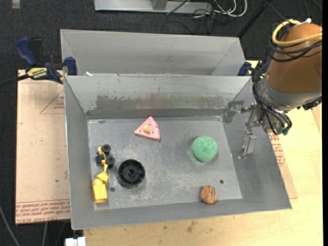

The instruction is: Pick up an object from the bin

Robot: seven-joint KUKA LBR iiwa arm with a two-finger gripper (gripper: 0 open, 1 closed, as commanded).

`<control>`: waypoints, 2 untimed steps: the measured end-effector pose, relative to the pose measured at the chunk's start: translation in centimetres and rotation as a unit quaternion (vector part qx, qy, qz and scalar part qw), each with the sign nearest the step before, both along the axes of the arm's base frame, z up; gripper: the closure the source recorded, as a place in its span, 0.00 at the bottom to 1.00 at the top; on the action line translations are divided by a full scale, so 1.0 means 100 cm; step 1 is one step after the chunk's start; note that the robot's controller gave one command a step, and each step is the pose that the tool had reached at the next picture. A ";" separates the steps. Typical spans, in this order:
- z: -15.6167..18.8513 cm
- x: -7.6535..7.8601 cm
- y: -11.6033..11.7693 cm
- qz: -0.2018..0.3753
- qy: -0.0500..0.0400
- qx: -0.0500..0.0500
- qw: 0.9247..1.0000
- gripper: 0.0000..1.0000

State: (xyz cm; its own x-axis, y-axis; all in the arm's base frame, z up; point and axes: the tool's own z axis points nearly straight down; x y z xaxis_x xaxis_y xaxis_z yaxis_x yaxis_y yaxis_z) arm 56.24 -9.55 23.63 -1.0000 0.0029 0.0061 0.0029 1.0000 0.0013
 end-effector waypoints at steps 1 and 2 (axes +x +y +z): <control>0.005 0.001 0.000 0.001 -0.004 -0.001 1.000 0.00; -0.075 0.010 0.012 -0.033 -0.006 0.000 0.999 0.00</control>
Offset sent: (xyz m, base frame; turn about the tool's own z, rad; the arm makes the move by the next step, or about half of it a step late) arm 0.0168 0.0235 -0.1663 0.1439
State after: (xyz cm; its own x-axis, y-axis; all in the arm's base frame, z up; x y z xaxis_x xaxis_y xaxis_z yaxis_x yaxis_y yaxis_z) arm 57.25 -8.37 16.12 -0.9976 0.0694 -0.0063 0.0694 0.9976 0.0012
